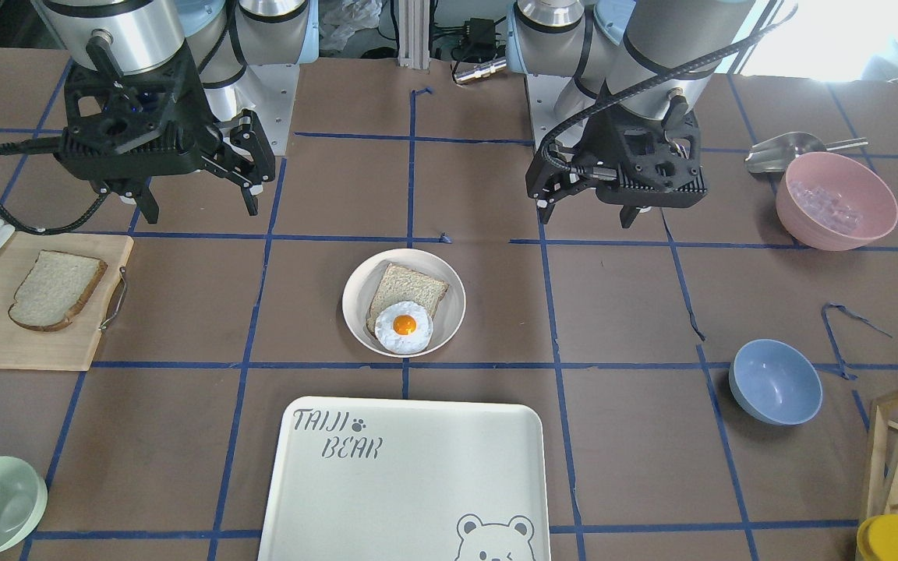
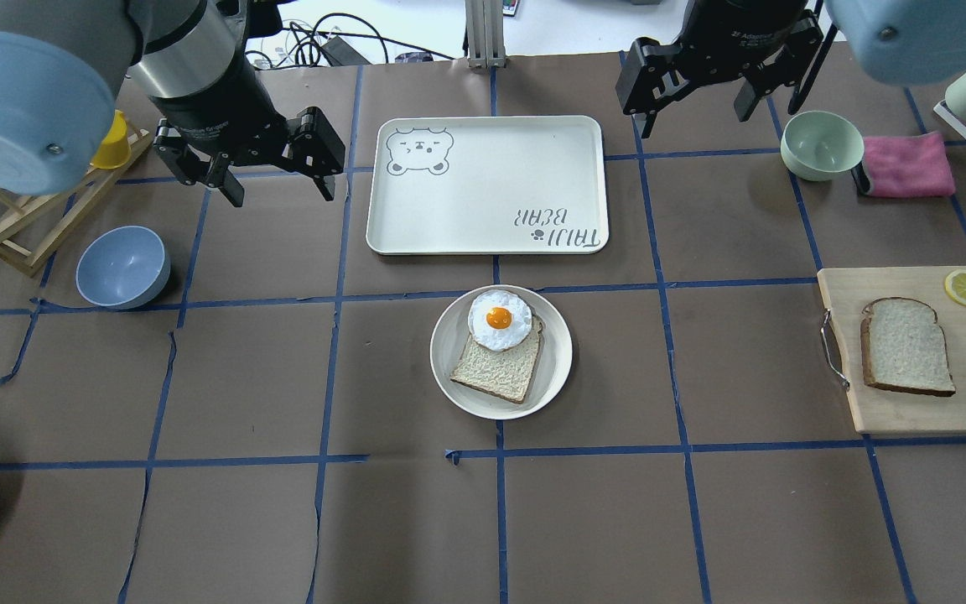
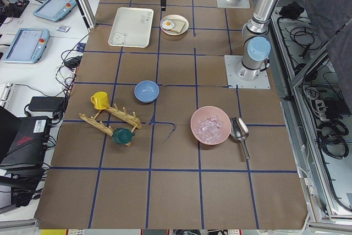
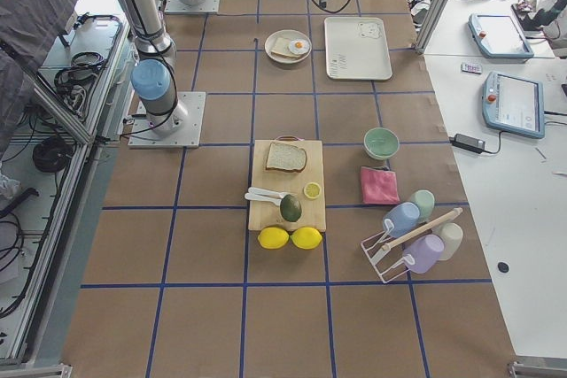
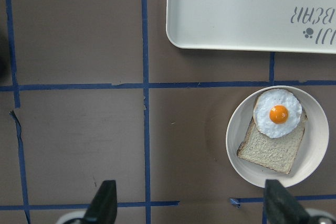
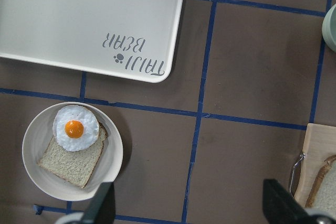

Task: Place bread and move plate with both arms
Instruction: 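Move the right gripper toward the wooden cutting board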

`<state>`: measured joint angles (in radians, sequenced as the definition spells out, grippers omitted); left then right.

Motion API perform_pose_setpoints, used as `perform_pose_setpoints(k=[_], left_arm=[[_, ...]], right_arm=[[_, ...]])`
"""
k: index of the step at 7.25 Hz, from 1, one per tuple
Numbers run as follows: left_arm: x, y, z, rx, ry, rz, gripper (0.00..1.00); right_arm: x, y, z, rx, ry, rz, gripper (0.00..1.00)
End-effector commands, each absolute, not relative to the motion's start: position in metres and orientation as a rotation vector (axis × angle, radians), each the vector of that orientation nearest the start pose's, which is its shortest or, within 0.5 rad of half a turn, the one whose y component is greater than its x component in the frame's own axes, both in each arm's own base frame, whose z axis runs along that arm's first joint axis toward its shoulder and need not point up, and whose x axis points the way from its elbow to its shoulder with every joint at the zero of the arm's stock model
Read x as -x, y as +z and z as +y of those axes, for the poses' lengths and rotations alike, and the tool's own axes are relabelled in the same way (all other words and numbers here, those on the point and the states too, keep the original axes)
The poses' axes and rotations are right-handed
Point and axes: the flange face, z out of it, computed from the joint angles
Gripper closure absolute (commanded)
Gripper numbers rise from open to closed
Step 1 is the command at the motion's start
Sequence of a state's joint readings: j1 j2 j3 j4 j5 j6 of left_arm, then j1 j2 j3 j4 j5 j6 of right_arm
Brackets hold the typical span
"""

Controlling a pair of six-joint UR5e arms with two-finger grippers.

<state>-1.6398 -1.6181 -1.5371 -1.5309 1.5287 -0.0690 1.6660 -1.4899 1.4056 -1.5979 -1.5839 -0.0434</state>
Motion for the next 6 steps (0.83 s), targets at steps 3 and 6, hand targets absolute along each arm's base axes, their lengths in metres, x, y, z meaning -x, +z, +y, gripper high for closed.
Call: perform_pose_setpoints(k=[3, 6], left_arm=[[0.172, 0.488, -0.499, -0.001, -0.026, 3.178, 0.0], [0.17, 0.489, -0.499, 0.002, -0.023, 3.173, 0.0]], right_arm=[[-0.183, 0.547, -0.518, 0.184, -0.197, 3.139, 0.0], [-0.168, 0.545, -0.524, 0.144, -0.18, 3.149, 0.0]])
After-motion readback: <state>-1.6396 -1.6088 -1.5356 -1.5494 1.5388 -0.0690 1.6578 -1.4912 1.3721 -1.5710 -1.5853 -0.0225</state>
